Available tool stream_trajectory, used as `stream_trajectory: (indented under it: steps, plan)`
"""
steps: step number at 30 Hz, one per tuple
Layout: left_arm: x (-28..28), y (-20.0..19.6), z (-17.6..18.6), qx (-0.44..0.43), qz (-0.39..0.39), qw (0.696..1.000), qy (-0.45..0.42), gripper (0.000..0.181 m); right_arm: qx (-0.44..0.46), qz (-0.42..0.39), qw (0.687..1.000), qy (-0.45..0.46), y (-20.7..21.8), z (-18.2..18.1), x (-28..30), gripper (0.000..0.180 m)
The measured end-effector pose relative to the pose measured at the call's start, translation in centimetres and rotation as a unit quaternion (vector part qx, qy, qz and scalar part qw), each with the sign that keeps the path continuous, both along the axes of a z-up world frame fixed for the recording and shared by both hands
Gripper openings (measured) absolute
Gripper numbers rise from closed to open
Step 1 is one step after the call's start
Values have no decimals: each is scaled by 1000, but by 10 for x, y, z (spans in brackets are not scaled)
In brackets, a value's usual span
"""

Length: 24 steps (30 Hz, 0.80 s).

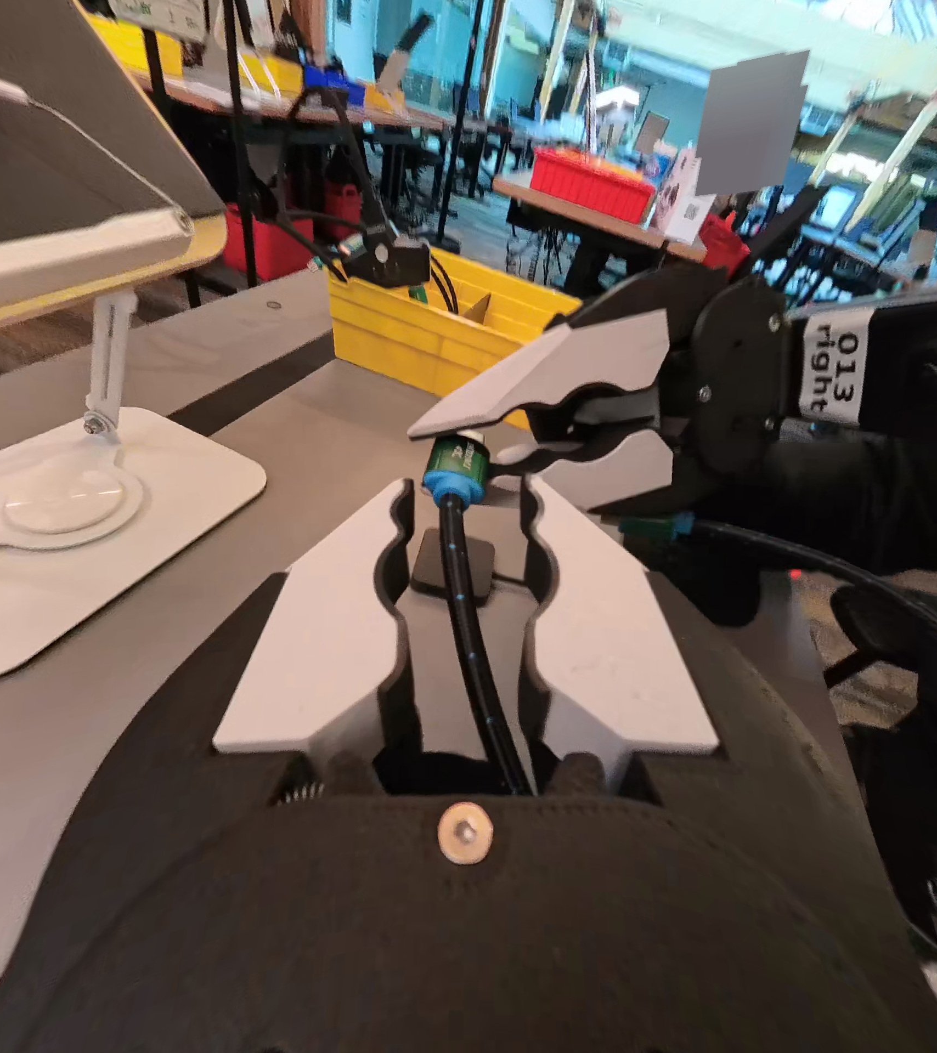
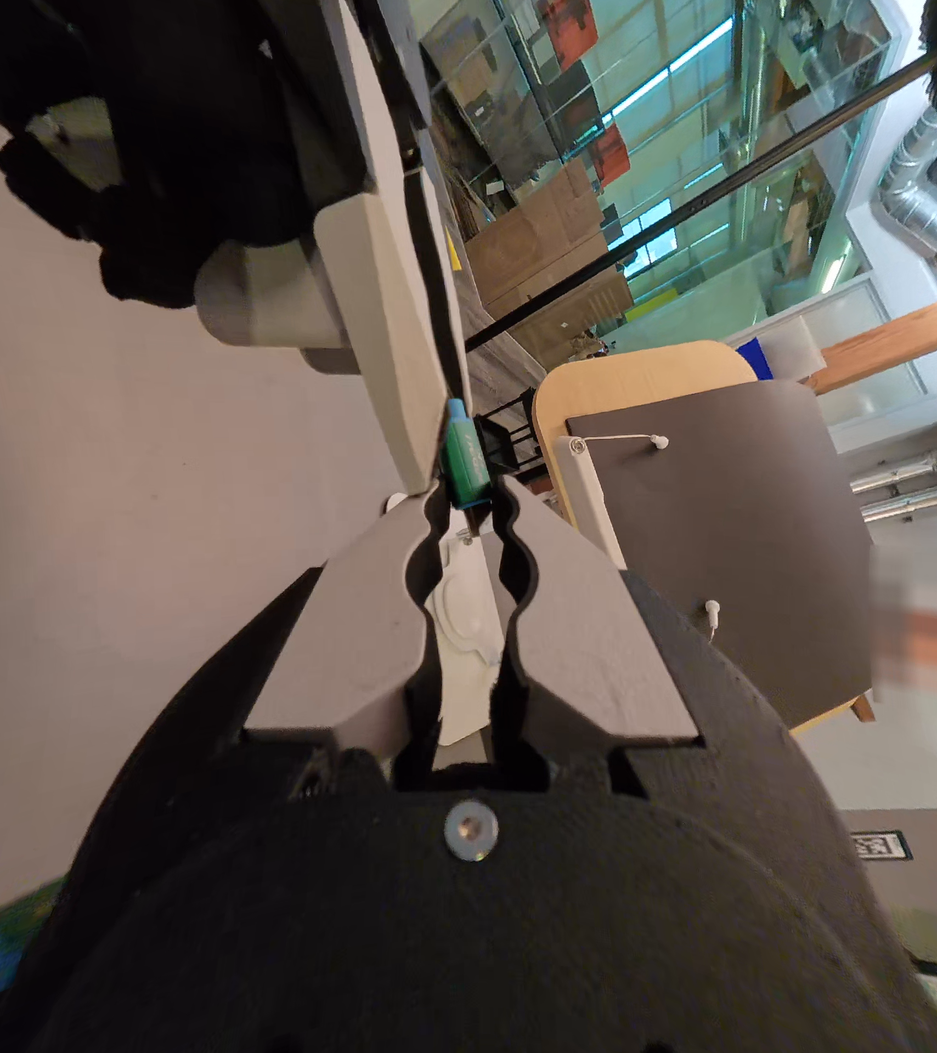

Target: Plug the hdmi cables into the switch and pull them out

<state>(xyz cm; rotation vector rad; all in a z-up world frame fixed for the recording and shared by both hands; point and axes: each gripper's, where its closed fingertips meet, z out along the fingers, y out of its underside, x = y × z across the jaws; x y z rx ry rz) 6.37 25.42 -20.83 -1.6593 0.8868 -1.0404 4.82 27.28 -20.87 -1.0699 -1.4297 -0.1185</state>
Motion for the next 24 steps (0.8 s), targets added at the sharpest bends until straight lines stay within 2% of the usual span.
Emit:
stream_trajectory:
  steps: [4,10,17,24]
  plan:
    - [-4,4,9,11,17,999,-31,22,-14,-2,1000,7,0,-3,1,12]
    - [0,0,1,-5,3,999,-33,23,-42,6,999,23,-2,-4,1,12]
    - [0,1,4,24,11,999,-26,22,-93,17,993,67,-3,-3,2,13]
    - [0,0,3,35,21,998,-38,19,-100,19,992,76,-4,-4,2,14]
